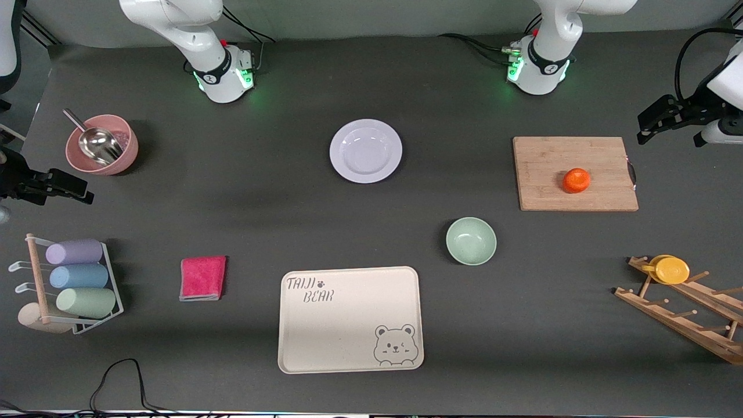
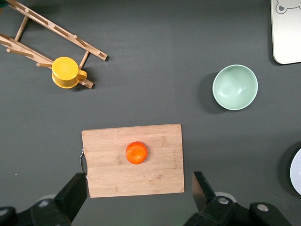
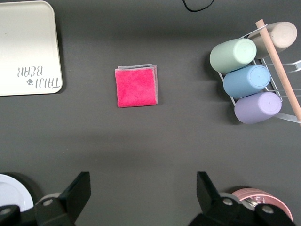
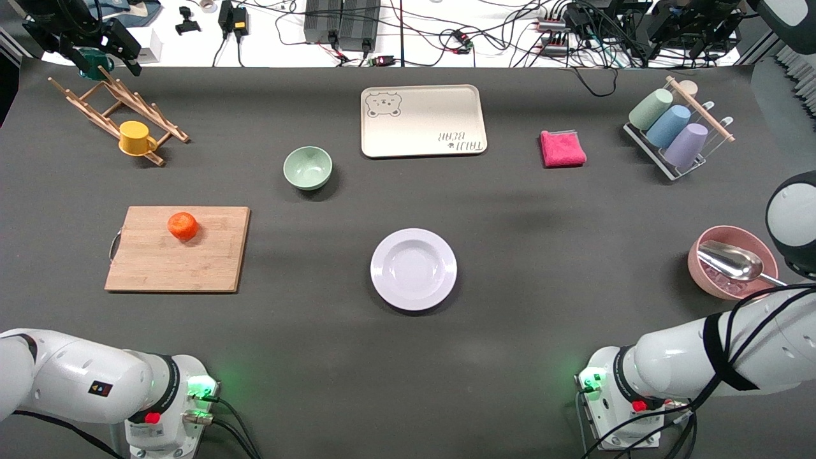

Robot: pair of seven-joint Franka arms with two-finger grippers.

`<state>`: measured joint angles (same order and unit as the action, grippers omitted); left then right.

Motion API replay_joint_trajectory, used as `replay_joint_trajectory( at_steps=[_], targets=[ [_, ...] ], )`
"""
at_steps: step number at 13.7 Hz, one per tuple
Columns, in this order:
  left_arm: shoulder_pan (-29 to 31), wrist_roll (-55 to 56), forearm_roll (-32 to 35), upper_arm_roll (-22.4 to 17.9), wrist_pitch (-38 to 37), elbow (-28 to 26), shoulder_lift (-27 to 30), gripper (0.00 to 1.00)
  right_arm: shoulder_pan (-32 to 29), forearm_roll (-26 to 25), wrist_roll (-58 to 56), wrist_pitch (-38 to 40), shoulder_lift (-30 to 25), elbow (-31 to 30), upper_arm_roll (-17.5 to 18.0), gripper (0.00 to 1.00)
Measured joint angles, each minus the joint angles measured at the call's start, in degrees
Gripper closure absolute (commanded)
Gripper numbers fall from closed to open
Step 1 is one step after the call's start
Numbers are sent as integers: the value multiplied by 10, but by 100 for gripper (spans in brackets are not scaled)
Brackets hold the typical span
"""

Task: Place orange and plate with both arms
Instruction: 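Reach the left gripper down to the orange on the cutting board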

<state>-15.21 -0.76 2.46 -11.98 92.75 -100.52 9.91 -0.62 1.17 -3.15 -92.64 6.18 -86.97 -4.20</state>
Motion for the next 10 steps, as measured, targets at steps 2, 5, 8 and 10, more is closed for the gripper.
replay_joint_trajectory(
  at_steps=[2,5,8,10],
  targets=[
    [0,2,0,0,-3,0,0,0,0,0,0,0,0,0,0,0],
    [0,3,0,0,-13,0,-1,0,0,0,0,0,0,1,0,0],
    [0,9,0,-1,-48,-3,-13,0,0,0,0,0,0,1,0,0],
    [0,21,3,0,-46,-30,-30,0,0,0,0,0,0,1,0,0]
  ],
)
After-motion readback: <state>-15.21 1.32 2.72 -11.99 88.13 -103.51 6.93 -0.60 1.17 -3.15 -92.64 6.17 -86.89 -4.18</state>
